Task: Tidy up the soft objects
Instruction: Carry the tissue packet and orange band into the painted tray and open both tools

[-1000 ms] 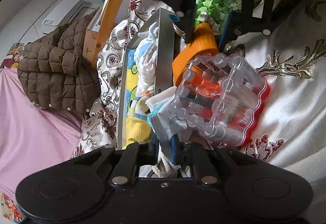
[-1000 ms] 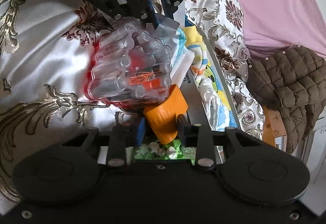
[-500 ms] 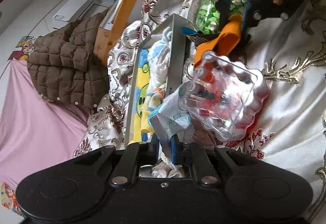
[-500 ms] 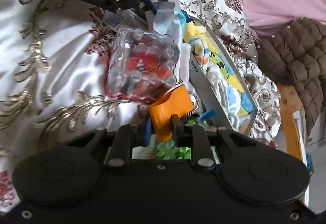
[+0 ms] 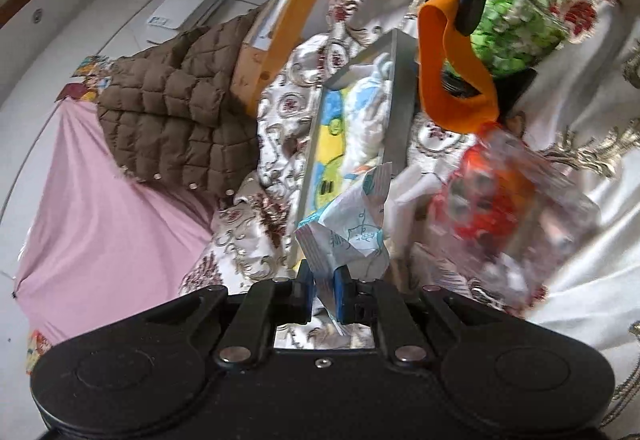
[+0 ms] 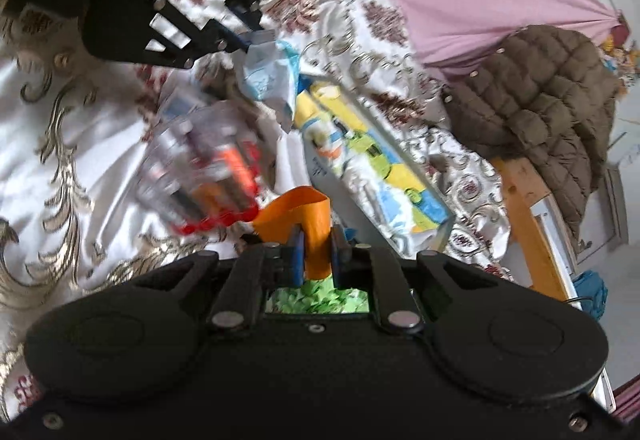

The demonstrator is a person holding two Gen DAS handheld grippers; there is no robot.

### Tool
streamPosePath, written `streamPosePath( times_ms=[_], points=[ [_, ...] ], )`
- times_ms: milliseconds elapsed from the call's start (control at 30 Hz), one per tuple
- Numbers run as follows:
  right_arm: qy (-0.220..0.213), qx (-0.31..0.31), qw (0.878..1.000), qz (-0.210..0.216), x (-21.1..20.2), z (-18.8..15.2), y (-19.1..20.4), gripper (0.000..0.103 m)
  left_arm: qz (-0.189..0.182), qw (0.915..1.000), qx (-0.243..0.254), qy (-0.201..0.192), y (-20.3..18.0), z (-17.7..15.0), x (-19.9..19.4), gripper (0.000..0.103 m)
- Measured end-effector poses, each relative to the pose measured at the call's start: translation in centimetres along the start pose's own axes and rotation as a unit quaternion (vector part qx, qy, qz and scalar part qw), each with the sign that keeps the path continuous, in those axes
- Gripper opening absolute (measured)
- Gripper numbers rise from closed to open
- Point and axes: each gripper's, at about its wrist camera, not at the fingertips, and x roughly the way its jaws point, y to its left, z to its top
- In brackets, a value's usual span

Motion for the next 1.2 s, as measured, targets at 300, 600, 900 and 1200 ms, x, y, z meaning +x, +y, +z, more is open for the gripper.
streamPosePath(
  times_ms=[300, 600, 900, 1200],
  points=[
    [-0.044, 0.056, 0.996, -0.052, 0.2, 0.0, -2.6, 0.007, 0.050, 0.9976, -0.046, -0.009, 1.5, 0.5, 0.2, 0.011],
    [-0.082, 0.109, 0.986, -0.094, 3.6, 1.2, -7.2, 0.007, 0.064, 0.9764, -0.206, -0.005, 5.1, 1.3, 3.2, 0.011],
    [-0.105, 0.169, 0.978, -0.067, 9.0, 2.3, -10.4, 0.007, 0.021, 0.9470, -0.320, 0.012, 7.2, 1.0, 7.2, 0.011],
    [-0.070, 0.254, 0.964, -0.025, 15.4, 2.3, -11.6, 0.007, -0.035, 0.8910, -0.451, 0.036, 9.2, -0.7, 12.0, 0.011]
  ],
)
